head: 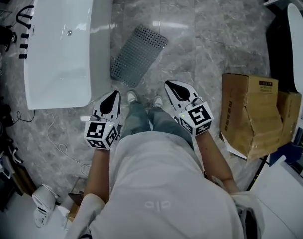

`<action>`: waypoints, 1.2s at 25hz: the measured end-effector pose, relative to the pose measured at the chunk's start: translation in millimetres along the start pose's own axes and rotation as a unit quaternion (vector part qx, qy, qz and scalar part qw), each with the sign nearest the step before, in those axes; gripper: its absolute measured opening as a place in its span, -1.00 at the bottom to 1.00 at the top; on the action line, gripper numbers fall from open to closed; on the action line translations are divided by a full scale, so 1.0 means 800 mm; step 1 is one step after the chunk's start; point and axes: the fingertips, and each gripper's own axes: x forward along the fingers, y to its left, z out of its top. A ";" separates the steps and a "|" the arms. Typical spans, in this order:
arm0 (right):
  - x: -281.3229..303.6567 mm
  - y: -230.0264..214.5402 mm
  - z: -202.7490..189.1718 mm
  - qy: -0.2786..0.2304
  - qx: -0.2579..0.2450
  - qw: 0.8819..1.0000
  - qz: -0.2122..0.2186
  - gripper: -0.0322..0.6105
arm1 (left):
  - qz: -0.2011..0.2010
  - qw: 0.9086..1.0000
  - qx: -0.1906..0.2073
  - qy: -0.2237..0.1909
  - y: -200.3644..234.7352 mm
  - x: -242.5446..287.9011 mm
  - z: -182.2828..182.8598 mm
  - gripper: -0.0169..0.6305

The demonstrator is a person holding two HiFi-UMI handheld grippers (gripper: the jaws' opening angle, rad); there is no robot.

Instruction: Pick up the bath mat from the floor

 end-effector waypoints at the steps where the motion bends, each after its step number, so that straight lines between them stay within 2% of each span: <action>1: 0.007 0.000 -0.002 0.003 0.003 1.000 -0.004 -0.82 | -0.001 1.000 -0.001 0.004 0.009 0.005 -0.003 -0.90; 9: 0.071 0.001 -0.020 0.031 0.024 0.999 -0.033 -0.82 | -0.020 0.998 -0.032 0.052 0.083 0.054 -0.041 -0.89; 15: 0.119 -0.006 -0.048 0.056 0.037 0.997 -0.043 -0.82 | 0.000 0.994 -0.057 0.093 0.149 0.100 -0.093 -0.88; 22: 0.153 -0.027 -0.078 0.073 0.060 0.994 -0.059 -0.82 | 0.004 0.979 -0.138 0.152 0.192 0.156 -0.178 -0.51; 30: 0.203 -0.048 -0.133 0.100 0.079 0.990 -0.068 -0.82 | 0.043 0.968 -0.149 0.199 0.253 0.222 -0.274 -0.18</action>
